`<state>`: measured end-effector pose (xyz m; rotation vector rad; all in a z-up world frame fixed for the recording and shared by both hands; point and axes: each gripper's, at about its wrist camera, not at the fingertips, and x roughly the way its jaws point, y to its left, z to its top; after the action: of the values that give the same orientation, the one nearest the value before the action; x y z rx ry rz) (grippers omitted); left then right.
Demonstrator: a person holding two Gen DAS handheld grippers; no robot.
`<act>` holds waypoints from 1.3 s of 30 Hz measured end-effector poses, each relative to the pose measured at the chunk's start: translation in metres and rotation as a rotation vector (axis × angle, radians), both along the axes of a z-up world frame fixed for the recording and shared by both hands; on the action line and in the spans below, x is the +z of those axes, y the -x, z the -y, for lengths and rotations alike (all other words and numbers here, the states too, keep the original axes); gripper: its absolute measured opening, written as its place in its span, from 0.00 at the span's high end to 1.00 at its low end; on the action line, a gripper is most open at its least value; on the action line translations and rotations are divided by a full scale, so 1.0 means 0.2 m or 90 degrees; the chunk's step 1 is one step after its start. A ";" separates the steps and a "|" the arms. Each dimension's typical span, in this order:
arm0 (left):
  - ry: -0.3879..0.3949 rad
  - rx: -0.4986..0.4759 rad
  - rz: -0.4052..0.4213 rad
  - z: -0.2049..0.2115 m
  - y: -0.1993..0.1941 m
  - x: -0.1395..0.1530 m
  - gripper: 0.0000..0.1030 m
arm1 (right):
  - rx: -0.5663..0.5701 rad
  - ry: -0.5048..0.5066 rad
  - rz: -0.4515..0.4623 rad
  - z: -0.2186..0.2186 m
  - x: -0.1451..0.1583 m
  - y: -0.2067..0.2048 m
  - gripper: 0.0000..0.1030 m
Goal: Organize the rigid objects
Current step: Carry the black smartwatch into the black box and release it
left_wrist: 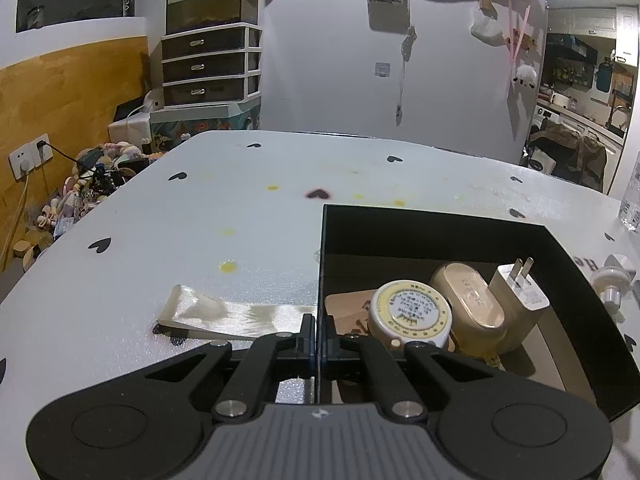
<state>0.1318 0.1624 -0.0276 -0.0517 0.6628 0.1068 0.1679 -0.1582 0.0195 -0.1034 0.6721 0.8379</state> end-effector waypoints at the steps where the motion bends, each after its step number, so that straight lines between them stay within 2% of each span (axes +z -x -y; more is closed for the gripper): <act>1: 0.001 0.000 0.000 0.00 0.00 0.00 0.98 | 0.010 0.002 -0.004 -0.04 0.01 -0.01 0.53; 6: 0.006 -0.001 0.002 -0.01 0.00 0.00 0.98 | 0.051 0.030 -0.036 -0.25 0.00 -0.04 0.52; 7: 0.006 -0.002 0.003 -0.01 0.00 0.00 0.98 | 0.055 0.035 -0.024 -0.28 0.00 -0.03 0.53; 12: 0.010 -0.003 0.006 -0.01 0.01 0.00 0.98 | 0.070 0.091 -0.049 -0.43 -0.03 -0.07 0.53; 19: 0.017 -0.007 0.010 -0.03 0.01 -0.01 0.97 | 0.074 0.172 -0.031 -0.55 -0.09 -0.09 0.53; 24: 0.022 -0.010 0.011 -0.03 0.01 -0.01 0.96 | 0.068 0.201 -0.034 -0.59 -0.09 -0.10 0.52; 29: 0.021 -0.010 0.011 -0.03 0.01 -0.01 0.96 | 0.070 0.205 -0.037 -0.59 -0.09 -0.09 0.46; 39: 0.020 -0.008 0.009 -0.04 0.01 -0.01 0.97 | 0.070 0.198 -0.044 -0.59 -0.08 -0.09 0.45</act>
<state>0.1305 0.1699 -0.0297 -0.0791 0.6500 0.0839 0.1852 -0.0409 0.0029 -0.3962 0.8649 0.8397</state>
